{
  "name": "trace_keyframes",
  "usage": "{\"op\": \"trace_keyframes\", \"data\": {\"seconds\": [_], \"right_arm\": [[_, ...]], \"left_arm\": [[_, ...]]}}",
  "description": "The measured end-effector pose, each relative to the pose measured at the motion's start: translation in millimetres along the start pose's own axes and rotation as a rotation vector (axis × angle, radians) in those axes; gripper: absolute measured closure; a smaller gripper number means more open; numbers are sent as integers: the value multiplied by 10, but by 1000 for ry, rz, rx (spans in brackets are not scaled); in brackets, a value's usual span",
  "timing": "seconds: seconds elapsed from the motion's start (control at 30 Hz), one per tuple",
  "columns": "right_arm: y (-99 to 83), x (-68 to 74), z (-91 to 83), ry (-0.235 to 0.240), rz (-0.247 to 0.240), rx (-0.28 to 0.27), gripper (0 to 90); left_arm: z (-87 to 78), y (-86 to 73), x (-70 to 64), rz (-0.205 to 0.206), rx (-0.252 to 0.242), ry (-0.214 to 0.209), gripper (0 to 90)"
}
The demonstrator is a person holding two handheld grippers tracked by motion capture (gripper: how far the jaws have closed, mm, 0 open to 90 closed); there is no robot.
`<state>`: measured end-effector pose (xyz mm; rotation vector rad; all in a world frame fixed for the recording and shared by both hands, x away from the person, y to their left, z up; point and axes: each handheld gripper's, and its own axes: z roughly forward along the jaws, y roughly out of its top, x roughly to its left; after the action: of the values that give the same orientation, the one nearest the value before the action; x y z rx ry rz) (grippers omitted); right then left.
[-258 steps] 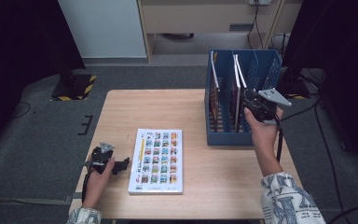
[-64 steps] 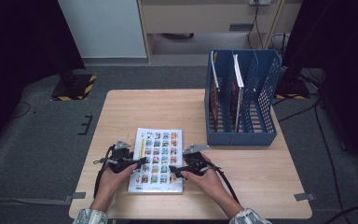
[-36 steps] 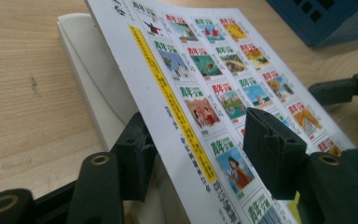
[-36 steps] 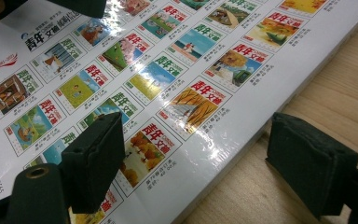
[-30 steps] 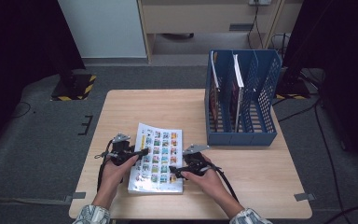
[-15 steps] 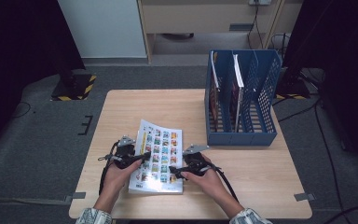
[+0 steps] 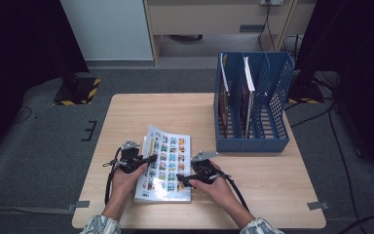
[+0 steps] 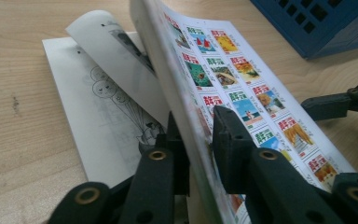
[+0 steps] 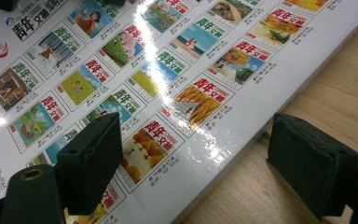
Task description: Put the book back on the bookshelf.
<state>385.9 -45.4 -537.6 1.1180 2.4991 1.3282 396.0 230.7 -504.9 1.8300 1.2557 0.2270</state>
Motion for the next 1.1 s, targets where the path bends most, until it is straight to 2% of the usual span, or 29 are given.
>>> {"op": "trace_keyframes", "data": {"seconds": [0.03, 0.23, 0.37, 0.53, 0.73, 0.9, 1.1], "right_arm": [[1, 0, 1, 0, 0, 0, 177], [2, 0, 5, 0, -5, -1, 174], [2, -1, 4, 1, -6, 1, 168], [13, 0, -3, 8, 2, 11, 148], [33, -21, -10, 32, 13, 24, 114], [60, -22, -26, 52, 6, 20, 104], [52, -15, -17, 97, 7, 24, 75]], "left_arm": [[-10, 0, -9, -7, -10, -4, 785], [-80, 32, -100, 35, -53, -15, 832], [-119, 64, -172, 83, -85, -16, 843], [-150, 95, -245, 127, -100, -2, 849], [-231, 130, -354, 190, -135, 10, 854], [-305, 147, -403, 203, -163, 7, 855], [-364, 148, -423, 184, -191, -15, 856]]}}
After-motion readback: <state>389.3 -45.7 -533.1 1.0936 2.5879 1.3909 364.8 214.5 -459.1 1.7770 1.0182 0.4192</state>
